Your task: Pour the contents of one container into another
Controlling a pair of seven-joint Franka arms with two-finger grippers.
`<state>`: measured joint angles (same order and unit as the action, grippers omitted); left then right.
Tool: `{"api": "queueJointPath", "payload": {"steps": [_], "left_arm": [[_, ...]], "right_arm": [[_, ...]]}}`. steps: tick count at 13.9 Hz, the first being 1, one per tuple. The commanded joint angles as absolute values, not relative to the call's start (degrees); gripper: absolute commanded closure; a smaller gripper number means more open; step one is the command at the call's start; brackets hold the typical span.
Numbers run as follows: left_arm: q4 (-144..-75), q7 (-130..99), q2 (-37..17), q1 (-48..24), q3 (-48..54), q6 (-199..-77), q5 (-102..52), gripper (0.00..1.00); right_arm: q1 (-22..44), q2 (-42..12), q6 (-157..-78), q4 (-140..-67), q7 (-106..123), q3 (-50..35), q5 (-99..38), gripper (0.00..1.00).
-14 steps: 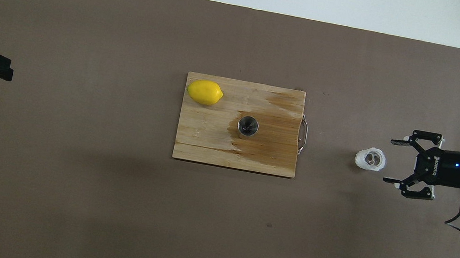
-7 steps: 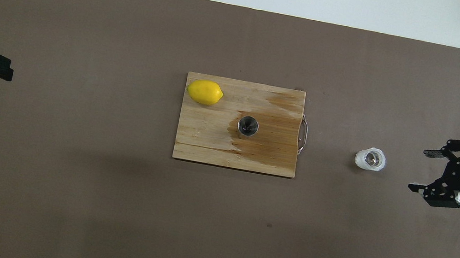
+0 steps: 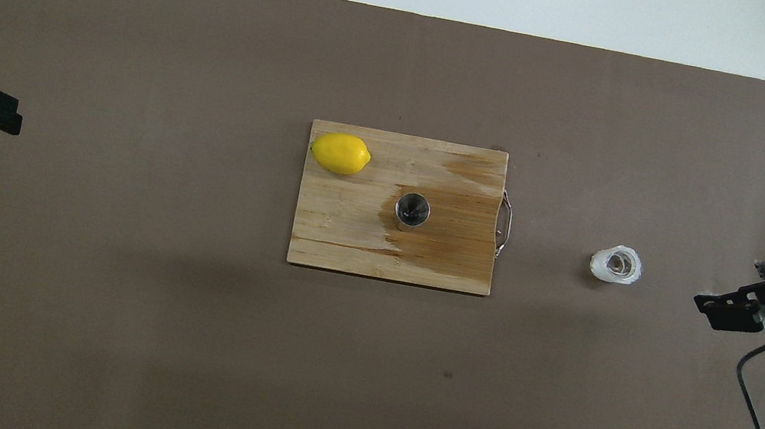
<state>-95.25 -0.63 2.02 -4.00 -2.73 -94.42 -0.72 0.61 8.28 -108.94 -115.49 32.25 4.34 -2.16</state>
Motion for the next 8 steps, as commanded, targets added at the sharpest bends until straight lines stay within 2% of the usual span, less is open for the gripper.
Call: {"api": "queueJointPath", "payload": {"steps": [1,3,5,8], "left_arm": [[-95.3,-0.6,2.1,-3.5,-2.6,-93.9,-1.4,0.00],[-95.4,-0.5,2.0,-3.5,-2.6,-93.9,-1.4,0.00],[-95.3,-0.6,2.0,-3.5,-2.6,-93.9,-1.3,0.00],[-95.3,-0.6,2.0,-3.5,-2.6,-93.9,-1.4,0.00]], "right_arm": [[5.3,7.7,-107.2,-113.2,9.5,4.1,4.1,0.00],[6.8,6.2,-100.8,-107.3,0.7,3.7,3.5,0.00],[7.2,5.5,-91.1,-98.8,-3.1,3.7,2.8,0.00],[5.6,4.2,-79.2,-87.4,-3.3,4.2,-0.1,0.00]]}}
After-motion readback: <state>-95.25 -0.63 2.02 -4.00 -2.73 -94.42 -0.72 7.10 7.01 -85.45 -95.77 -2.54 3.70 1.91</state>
